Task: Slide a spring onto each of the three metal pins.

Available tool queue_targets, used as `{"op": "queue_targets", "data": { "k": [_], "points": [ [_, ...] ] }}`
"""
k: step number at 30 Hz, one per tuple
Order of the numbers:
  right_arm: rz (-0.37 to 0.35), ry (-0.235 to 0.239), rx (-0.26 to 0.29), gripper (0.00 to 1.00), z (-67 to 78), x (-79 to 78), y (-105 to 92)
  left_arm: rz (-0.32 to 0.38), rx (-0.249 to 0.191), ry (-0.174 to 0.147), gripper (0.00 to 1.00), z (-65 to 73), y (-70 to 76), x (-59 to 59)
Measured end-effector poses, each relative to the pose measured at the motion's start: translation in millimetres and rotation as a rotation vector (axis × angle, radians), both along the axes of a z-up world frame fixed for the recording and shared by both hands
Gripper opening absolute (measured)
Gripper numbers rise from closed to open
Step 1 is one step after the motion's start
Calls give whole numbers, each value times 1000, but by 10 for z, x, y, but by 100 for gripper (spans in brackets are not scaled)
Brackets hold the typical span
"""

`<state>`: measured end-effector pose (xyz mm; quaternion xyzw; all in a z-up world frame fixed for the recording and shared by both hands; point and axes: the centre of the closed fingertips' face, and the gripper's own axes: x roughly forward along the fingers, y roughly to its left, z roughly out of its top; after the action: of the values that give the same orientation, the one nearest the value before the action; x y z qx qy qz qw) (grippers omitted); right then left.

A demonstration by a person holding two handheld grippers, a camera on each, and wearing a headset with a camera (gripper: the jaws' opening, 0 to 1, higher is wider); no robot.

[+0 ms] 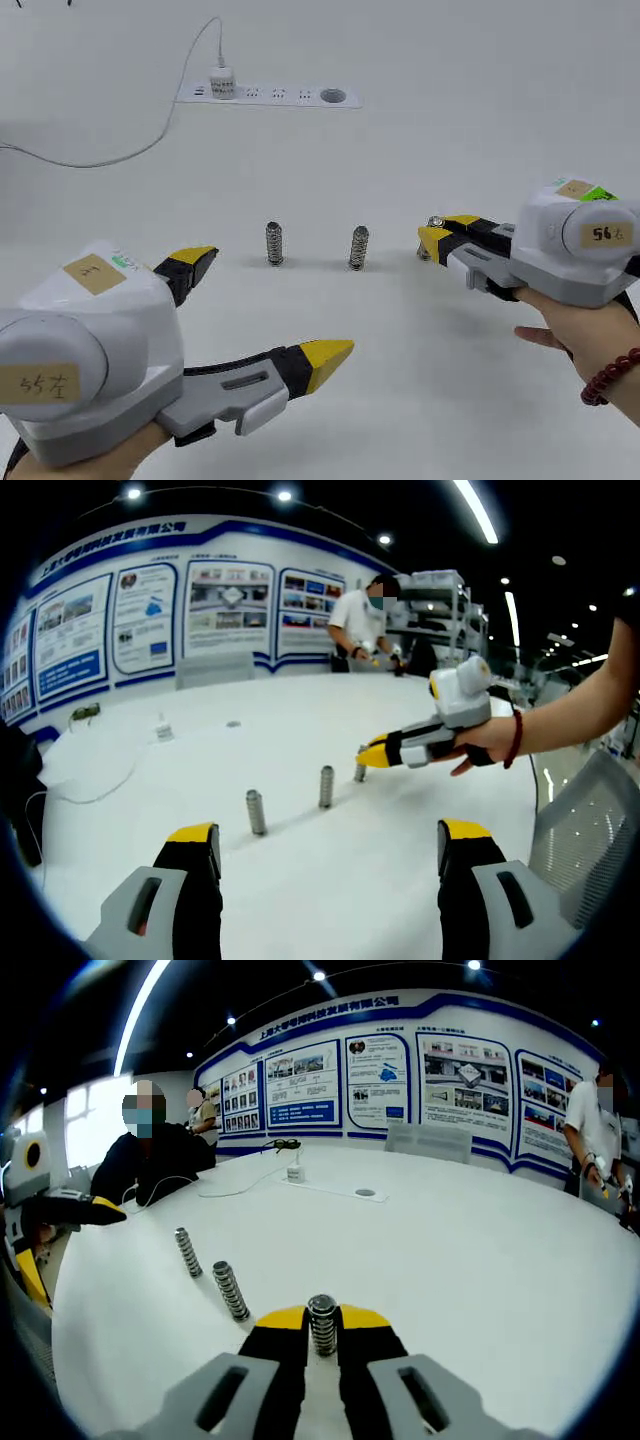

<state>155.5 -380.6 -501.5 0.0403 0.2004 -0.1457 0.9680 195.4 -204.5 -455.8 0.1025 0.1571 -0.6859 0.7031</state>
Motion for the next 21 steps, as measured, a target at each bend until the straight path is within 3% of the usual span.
{"op": "queue_targets", "data": {
  "k": [18,21],
  "points": [
    [-8,-3,41,12,-28,3,83,21,1,0,90,9,14,65],
    [1,16,59,17,-69,-16,127,25,6,-1,91,8,26,79]
  ]
}}
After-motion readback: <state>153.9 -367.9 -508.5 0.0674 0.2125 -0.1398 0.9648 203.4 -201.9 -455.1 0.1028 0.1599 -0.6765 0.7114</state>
